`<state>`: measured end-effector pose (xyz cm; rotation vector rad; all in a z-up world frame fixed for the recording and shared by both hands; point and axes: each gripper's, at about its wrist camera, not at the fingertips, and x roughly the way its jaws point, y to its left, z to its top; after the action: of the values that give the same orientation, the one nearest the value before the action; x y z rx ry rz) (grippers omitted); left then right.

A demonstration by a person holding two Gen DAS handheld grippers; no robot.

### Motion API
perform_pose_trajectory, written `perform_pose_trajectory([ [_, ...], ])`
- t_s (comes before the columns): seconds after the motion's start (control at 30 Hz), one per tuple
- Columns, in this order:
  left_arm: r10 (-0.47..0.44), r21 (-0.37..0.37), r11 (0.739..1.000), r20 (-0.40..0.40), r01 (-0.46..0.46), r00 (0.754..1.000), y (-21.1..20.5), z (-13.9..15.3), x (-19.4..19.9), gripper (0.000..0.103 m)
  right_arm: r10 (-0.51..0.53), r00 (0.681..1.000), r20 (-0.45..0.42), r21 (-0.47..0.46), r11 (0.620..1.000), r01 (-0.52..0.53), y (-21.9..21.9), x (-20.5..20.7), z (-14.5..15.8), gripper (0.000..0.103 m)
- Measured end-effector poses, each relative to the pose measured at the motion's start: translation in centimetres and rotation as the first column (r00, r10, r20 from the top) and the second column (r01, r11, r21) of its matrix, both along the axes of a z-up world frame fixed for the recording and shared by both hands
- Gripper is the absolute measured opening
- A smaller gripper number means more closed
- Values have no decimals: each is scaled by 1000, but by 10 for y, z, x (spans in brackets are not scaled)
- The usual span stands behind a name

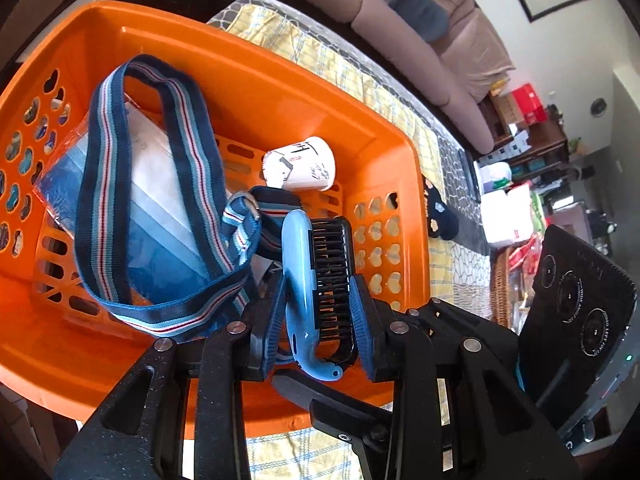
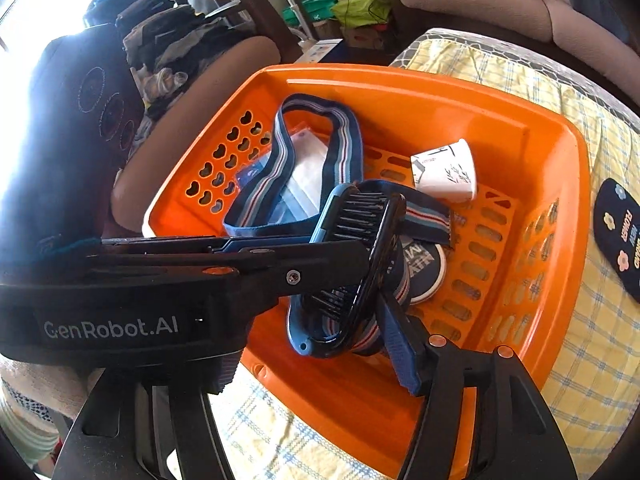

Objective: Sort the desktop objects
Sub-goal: 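Carry the hairbrush in the left gripper over the basket, then open the left gripper to drop the hairbrush into the basket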

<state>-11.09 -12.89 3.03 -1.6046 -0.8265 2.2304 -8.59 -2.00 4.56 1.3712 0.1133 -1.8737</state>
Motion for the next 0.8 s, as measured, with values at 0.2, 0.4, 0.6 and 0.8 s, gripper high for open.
perform_pose_trajectory([
  [0.2, -37, 19, 999, -10, 37, 999, 29, 3, -6, 29, -28, 999, -26, 31, 999, 29, 24, -3, 8, 65],
  [0.4, -51, 32, 998, 5, 50, 999, 44, -4, -11, 29, -36, 998, -45, 77, 996, 40, 41, -6, 8, 65],
  [0.6, -44, 33, 999, 29, 43, 999, 43, -15, -15, 29, -9, 998, -63, 122, 992, 17, 39, -5, 1, 65],
  [0.8, -47, 30, 998, 59, 46, 997, 42, -27, -13, 28, 8, 998, -69, 183, 983, 5, 30, -4, -5, 65],
])
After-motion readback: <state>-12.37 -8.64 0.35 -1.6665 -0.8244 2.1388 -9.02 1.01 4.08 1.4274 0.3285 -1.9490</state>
